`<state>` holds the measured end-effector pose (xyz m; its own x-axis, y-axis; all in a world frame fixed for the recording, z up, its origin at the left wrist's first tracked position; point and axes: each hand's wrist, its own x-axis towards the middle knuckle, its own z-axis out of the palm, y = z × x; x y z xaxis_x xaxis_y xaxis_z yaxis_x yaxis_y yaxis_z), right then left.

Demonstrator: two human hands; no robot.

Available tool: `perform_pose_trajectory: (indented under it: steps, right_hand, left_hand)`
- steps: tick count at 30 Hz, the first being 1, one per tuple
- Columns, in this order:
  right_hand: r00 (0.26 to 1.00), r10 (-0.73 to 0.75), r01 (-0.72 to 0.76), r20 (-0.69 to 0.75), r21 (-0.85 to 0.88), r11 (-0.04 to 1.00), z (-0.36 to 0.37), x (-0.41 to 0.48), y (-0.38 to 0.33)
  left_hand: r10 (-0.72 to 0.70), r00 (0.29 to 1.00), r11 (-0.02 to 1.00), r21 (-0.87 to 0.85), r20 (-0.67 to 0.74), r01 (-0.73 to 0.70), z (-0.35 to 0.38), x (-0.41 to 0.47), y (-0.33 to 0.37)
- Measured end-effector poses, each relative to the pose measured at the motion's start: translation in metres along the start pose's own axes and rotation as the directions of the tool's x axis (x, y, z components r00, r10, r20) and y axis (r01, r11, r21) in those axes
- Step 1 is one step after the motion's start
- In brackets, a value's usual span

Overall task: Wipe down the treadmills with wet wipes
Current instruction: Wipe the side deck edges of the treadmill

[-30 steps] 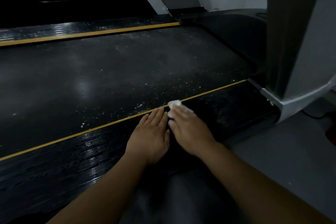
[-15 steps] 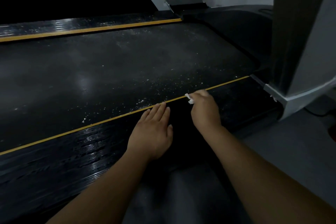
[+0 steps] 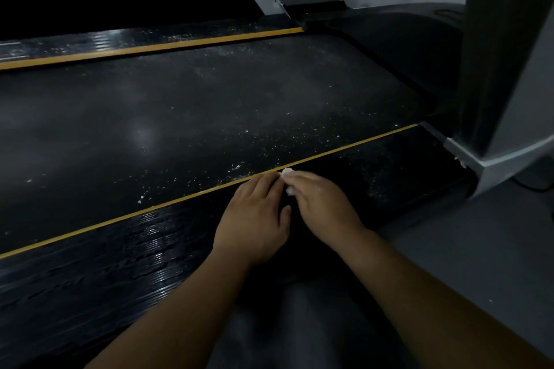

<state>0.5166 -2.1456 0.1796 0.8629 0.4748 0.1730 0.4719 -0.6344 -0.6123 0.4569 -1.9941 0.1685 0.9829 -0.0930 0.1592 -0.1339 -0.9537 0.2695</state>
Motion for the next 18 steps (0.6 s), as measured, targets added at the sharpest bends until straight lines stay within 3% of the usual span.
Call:
perform_pose_trajectory:
  steps: [2,4,6,8,12,13,16,18]
  right_hand:
    - [0.992,0.073,-0.07,-0.106,0.026,0.997,-0.016,-0.007,0.012]
    - [0.965,0.155,-0.189,-0.212,-0.154,0.97,-0.031,0.007,0.035]
    - [0.946,0.236,-0.283,-0.221,-0.216,0.935,-0.032,0.024,0.04]
    - [0.97,0.205,-0.23,-0.13,-0.222,0.948,-0.011,0.026,0.025]
    - [0.998,-0.068,0.062,-0.008,-0.291,0.955,0.003,-0.009,0.013]
    - [0.998,-0.053,0.041,-0.029,-0.316,0.948,-0.005,-0.009,0.022]
    - [0.982,0.182,-0.188,-0.054,-0.427,0.885,-0.024,0.016,0.041]
    - [0.989,0.15,-0.138,-0.009,-0.457,0.879,-0.011,0.02,0.025]
  left_hand:
    - [-0.014,1.0,1.0,0.004,-0.009,0.014,0.0,0.0,0.0]
    - [-0.022,1.0,1.0,0.013,-0.003,0.022,0.002,0.0,0.0]
    - [-0.021,1.0,1.0,0.013,0.004,0.021,0.002,0.0,0.0]
    - [-0.02,1.0,1.0,0.016,0.005,0.02,0.001,-0.001,0.0]
    - [-0.013,1.0,1.0,-0.006,-0.011,0.012,0.005,0.0,-0.002]
    - [-0.016,1.0,1.0,-0.004,-0.014,0.016,0.006,0.0,-0.002]
    - [-0.02,1.0,1.0,0.006,-0.008,0.02,0.005,0.002,-0.001]
    - [-0.01,1.0,1.0,0.002,-0.003,0.01,0.003,0.0,-0.002]
